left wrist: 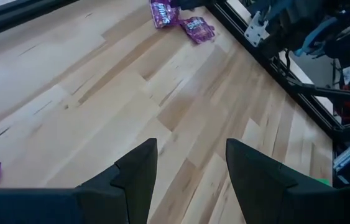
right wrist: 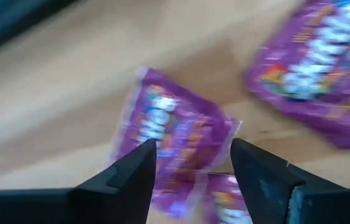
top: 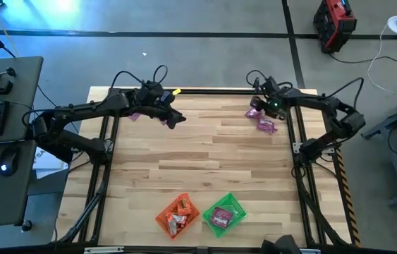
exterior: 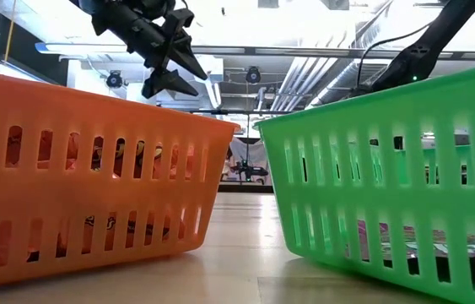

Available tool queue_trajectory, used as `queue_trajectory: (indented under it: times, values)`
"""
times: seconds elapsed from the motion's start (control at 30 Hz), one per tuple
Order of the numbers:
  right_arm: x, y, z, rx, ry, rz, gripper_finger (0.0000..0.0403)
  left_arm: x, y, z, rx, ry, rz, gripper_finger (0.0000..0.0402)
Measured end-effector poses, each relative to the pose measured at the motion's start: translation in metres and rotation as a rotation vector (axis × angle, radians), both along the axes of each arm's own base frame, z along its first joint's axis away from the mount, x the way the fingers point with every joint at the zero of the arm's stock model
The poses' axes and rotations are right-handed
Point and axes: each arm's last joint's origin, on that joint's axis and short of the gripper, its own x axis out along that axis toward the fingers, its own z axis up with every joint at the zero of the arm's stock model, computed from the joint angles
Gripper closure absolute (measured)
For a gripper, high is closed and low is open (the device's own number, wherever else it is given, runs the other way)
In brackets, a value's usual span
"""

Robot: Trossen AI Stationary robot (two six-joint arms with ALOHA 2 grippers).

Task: Sort candy by brand, put in halloween buckets
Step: Put the purple candy into the green basket

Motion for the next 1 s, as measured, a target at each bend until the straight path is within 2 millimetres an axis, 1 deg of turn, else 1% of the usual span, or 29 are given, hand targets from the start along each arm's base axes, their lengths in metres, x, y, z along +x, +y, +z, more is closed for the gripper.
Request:
queue_trajectory:
  times: [0.13,0.23,0.33,0.5,0.6,0.77,0.93,1.0]
  values:
    - [0.008,-0.003,0.003,-0.065,-0.044,-0.068,0.0221,0.000,0.000,0.000,-0.006,0.001,0.013,0.0220]
    - [0.007,-0.002,0.002,-0.064,-0.023,-0.113,0.0236,0.001,-0.001,0.000,-0.010,0.001,0.010,0.0220]
    - [0.007,-0.001,0.002,-0.052,-0.013,-0.114,0.0244,0.002,-0.004,0.000,-0.009,0.001,-0.001,0.0220]
    - [0.016,0.003,0.003,-0.063,-0.044,-0.093,0.0247,0.003,-0.008,0.000,0.012,0.004,-0.031,0.0220]
    - [0.024,0.010,0.003,-0.058,-0.048,-0.059,0.0247,0.003,-0.008,0.000,0.018,0.005,-0.036,0.0220]
    - [0.033,0.020,0.002,-0.041,-0.042,-0.074,0.0247,0.003,-0.008,0.000,0.019,0.005,-0.037,0.0220]
    - [0.034,0.022,0.002,-0.057,-0.031,-0.111,0.0247,0.003,-0.008,0.000,0.032,0.007,-0.048,0.0220]
    - [0.035,0.022,-0.002,-0.035,-0.034,-0.120,0.0247,0.003,-0.008,0.000,0.031,0.007,-0.048,0.0220]
